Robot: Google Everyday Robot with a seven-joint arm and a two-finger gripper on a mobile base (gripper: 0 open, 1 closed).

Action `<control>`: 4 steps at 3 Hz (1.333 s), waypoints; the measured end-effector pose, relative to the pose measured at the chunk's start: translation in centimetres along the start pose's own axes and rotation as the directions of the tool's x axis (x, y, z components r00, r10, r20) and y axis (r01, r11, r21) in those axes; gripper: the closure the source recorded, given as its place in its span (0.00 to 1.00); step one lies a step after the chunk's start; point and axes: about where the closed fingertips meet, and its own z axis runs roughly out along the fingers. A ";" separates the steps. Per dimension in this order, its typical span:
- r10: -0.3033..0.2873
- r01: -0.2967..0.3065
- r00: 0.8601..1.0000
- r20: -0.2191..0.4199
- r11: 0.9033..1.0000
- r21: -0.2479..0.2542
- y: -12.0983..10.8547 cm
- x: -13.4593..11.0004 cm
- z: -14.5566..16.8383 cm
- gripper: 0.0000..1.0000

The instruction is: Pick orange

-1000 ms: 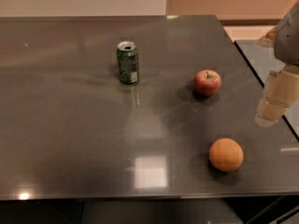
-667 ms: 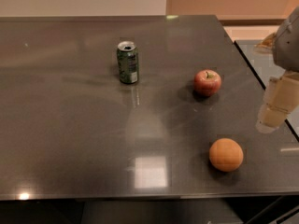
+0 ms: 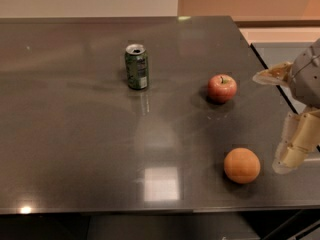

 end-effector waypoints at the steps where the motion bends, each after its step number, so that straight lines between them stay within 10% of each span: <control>1: -0.068 0.071 0.994 0.083 0.997 -0.030 2.5 -1.1 1.8 0.00; 4: -0.098 0.111 0.986 0.132 0.990 -0.088 5.2 0.1 8.7 0.00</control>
Offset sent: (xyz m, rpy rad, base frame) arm -0.0532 0.0539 -0.0706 0.1605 0.0260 0.2102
